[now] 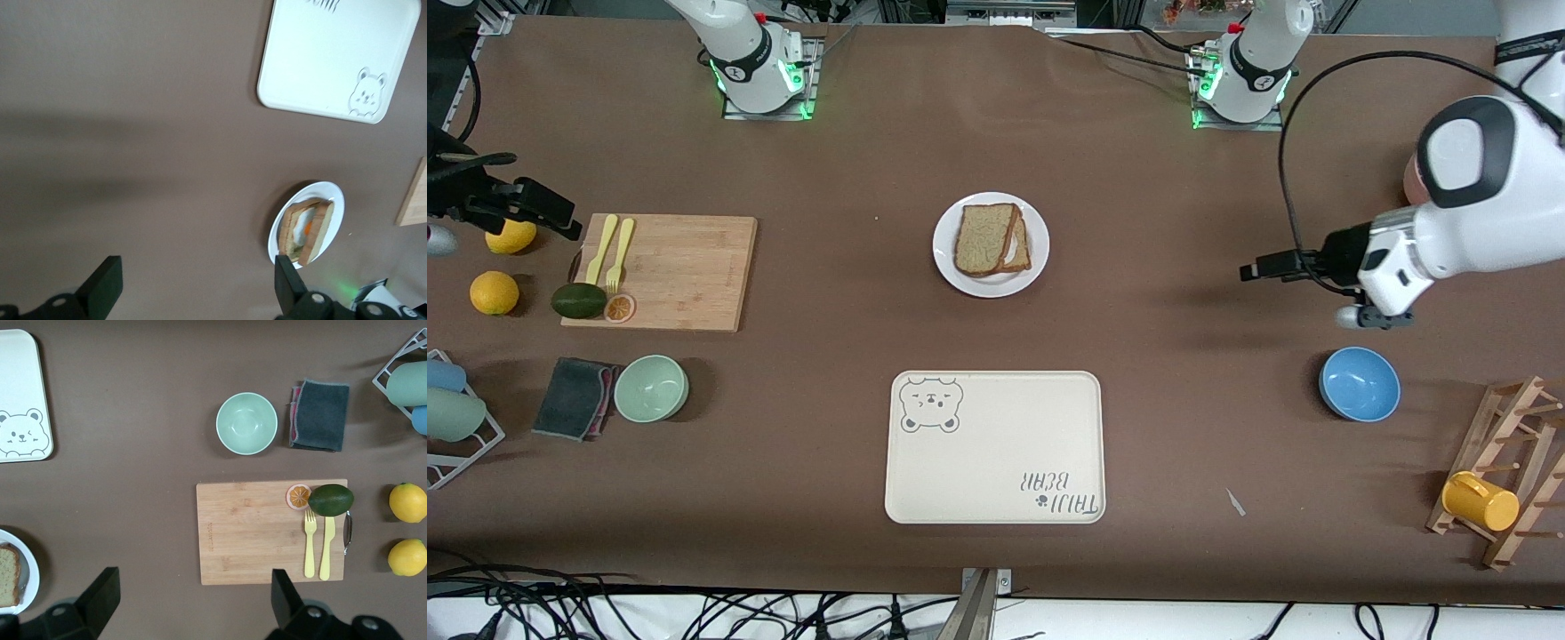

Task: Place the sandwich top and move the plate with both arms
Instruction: 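Move the left gripper toward the plate rim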

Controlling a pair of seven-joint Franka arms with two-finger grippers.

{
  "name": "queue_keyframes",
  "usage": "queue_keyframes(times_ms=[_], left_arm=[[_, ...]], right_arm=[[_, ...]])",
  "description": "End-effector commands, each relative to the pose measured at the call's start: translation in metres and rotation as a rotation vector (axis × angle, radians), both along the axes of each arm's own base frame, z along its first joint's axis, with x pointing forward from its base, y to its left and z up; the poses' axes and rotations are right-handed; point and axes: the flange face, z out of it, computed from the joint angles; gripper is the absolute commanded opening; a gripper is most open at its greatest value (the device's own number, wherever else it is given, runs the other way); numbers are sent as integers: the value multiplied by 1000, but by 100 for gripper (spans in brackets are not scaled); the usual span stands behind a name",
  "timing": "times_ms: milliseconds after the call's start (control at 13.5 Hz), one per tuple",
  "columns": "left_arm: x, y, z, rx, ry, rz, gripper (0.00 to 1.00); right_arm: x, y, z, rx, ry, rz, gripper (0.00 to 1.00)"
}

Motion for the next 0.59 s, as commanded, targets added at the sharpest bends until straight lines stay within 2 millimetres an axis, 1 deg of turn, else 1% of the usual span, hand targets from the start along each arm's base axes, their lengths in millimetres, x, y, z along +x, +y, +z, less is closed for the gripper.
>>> queue_keyframes(times_ms=[0,74,223,371,520], left_arm=[[-38,1,-18,-9,-35,-68,100],[-48,2,-28,-28,-39,-116,100],[-59,9,-45,-96,-42,-152,100],[-69,6,-64,-187,-27,-172,100],[-82,3,-82,-262,-19,-173,100]], right_arm=[[-2,3,2,-4,-8,2,100],[-2,4,3,-4,-8,4,100],[-2,2,2,-4,-6,-1,100],[1,2,2,-4,-25,-1,100],[1,11,3,-4,-26,16,100]])
